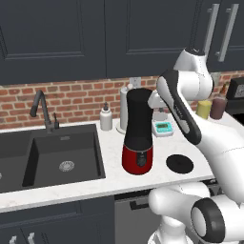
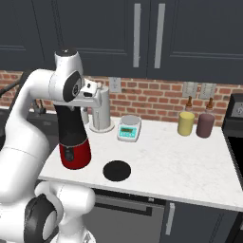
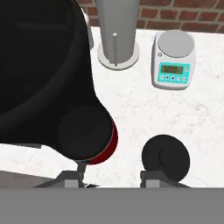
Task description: Close the lid blender by securely placing the lid on top.
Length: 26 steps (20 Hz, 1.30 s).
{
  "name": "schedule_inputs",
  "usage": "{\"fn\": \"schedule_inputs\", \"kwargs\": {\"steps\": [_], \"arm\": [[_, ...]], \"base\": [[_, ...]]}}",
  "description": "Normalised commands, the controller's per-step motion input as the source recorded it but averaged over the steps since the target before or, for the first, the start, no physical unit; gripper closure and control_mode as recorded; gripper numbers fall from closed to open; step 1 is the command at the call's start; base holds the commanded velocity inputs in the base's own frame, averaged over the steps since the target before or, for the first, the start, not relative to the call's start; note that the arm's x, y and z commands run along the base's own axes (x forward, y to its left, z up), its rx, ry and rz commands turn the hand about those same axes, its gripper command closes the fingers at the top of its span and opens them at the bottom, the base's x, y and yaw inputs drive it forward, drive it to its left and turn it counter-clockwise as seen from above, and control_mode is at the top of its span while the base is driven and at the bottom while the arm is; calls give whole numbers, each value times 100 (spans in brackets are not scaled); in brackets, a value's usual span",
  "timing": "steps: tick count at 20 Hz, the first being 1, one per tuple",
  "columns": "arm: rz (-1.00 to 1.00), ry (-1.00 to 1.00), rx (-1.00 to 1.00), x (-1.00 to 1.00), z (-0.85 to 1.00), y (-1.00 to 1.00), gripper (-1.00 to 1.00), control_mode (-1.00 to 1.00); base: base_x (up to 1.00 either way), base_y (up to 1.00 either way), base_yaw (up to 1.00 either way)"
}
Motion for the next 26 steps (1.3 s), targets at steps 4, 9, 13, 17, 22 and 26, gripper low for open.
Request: {"fn": "schedule_inputs", "kwargs": {"steps": [4,9,13,17,22,26], "arm": [[0,-2,0,-19,0,0,-100,-100],[-6,0,9,-44,-35,-37,-100,-100],[-15,0,17,-76,-74,-89,-100,-100],[-17,3,8,-56,-81,-81,-100,-100],[-14,12,0,-3,-79,-35,-100,-100],[-7,11,0,24,-53,0,-100,-100]], "base": [[0,0,0],[0,0,0],[0,0,0],[0,0,0],[0,0,0],[0,0,0]]}}
